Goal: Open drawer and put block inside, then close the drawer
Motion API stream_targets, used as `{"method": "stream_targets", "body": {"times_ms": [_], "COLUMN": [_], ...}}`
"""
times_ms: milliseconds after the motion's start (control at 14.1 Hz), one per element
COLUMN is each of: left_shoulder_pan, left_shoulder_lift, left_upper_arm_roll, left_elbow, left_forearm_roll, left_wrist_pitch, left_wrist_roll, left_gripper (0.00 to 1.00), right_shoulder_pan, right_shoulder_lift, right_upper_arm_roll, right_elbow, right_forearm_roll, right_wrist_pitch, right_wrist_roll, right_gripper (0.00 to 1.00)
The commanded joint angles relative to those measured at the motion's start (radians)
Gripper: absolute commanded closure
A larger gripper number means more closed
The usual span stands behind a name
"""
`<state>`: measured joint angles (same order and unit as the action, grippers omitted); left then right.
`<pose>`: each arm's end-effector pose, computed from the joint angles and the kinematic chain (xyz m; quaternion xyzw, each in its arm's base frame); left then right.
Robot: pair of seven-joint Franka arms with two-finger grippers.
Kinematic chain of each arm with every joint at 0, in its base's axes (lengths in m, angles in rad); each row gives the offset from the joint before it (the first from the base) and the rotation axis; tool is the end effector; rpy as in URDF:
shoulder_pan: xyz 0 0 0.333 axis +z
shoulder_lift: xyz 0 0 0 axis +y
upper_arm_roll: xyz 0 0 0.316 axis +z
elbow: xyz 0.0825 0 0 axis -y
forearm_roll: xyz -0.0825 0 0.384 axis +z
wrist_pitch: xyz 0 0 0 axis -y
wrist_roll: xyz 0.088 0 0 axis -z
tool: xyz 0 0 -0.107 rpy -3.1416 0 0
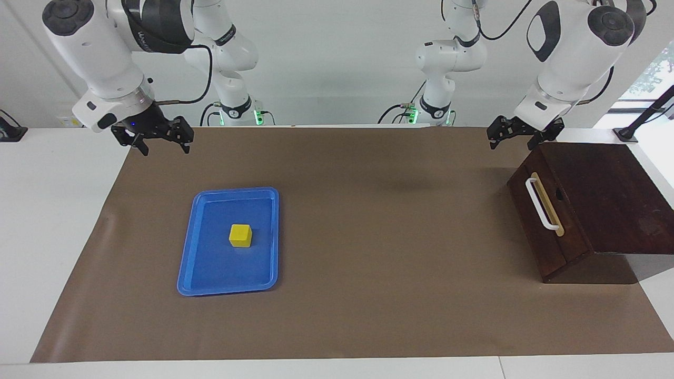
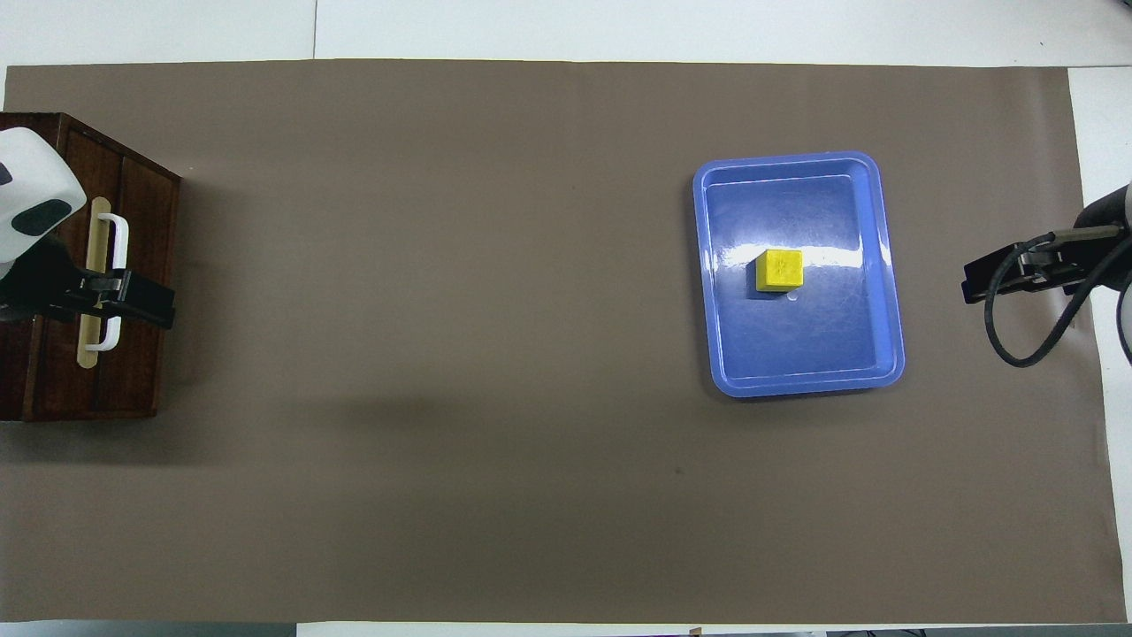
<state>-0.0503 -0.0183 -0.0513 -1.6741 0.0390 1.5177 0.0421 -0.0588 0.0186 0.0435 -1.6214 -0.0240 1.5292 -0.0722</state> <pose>0.5364 -0.0505 0.5820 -0.9948 0.0719 0.0684 0.0220 0.5527 -0.0113 0.5871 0.9980 0.0286 -0.0558 0.0092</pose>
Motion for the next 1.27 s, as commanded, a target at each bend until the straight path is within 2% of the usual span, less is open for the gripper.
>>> {"method": "stream_targets", "body": {"times_ms": [0,283,779,1062,1204], "left_shoulder_pan": [-0.014,-0.014,-0.028,-0.037,-0.026], "left_shoulder_lift": [0.001,-0.005,-0.003,0.050,0.092], "left_upper_arm_roll": [0.011,0.011,0.011,0.008,0.010], "left_elbow": [0.014,0.002,-0.125,-0.208,-0.226], "left_forearm_roll": [-0.014,-0.013,0.103,0.324,0.363], "left_wrist_pitch": [-0.021,0.004,0.264,0.454,0.519], "left_wrist_roll": [0.012,0.013,0.013,0.012,0.006], "left_gripper": [0.00,0.00,0.00,0.00,0.00], "right_shoulder_pan": [-0.013,-0.015,-0.007,-0.019,-0.039], "right_shoulder_lift": [-0.006,-0.006,-0.009,-0.011,-0.011], "right_upper_arm_roll": [0.007,0.007,0.006,0.001,-0.001], "right_elbow": [0.005,0.005,-0.009,-0.026,-0.054], "right_forearm_roll": [-0.013,-0.013,-0.031,-0.011,0.050], "right_wrist_pitch": [-0.009,-0.007,0.048,0.054,0.090], "right_wrist_roll": [-0.001,-0.001,-0.017,-0.017,0.095], "right_gripper": [0.00,0.00,0.00,0.00,0.00]}}
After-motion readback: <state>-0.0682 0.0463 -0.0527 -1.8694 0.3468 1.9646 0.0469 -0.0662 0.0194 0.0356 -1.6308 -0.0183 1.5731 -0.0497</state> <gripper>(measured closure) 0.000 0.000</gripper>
